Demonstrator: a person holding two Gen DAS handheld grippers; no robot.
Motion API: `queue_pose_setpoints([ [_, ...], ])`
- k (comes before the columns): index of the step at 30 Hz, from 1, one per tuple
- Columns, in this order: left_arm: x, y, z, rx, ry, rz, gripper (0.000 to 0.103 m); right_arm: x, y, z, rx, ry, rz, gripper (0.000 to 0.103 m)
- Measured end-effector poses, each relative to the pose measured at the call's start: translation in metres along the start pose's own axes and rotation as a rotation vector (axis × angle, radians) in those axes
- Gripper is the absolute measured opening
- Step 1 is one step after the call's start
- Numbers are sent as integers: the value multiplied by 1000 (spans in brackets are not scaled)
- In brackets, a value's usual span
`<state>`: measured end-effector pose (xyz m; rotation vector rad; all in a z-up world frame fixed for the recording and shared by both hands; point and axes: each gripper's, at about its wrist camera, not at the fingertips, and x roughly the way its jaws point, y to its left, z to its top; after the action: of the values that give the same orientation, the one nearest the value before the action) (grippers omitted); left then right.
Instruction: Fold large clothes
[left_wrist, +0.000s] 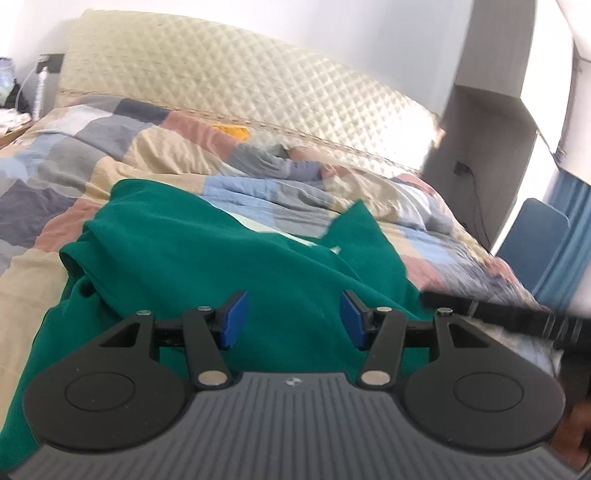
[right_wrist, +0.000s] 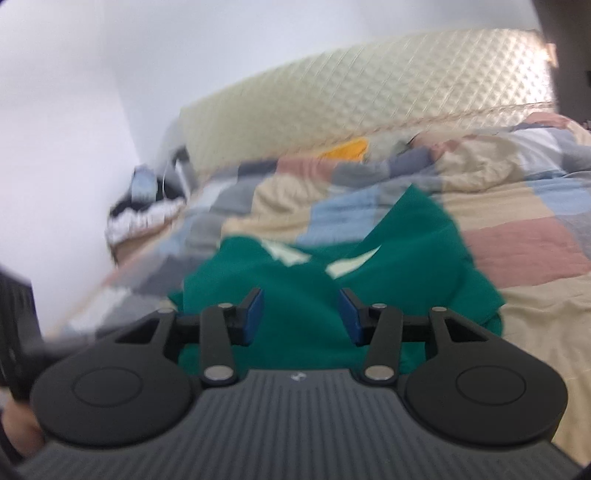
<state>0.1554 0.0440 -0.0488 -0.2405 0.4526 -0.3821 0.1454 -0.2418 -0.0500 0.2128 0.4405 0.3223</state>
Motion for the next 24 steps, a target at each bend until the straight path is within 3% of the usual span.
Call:
queue_pose_setpoints([
  [4,22,15,3,3,20,41,60,38,6,-12,-15,86,13,47],
  [14,74,38,-21,-7,182,83,59,94,7,-40,-102,224,-27,37],
  [24,60,30,-23,3,184,110,59,90,6,-43,-123,227,-28,37],
])
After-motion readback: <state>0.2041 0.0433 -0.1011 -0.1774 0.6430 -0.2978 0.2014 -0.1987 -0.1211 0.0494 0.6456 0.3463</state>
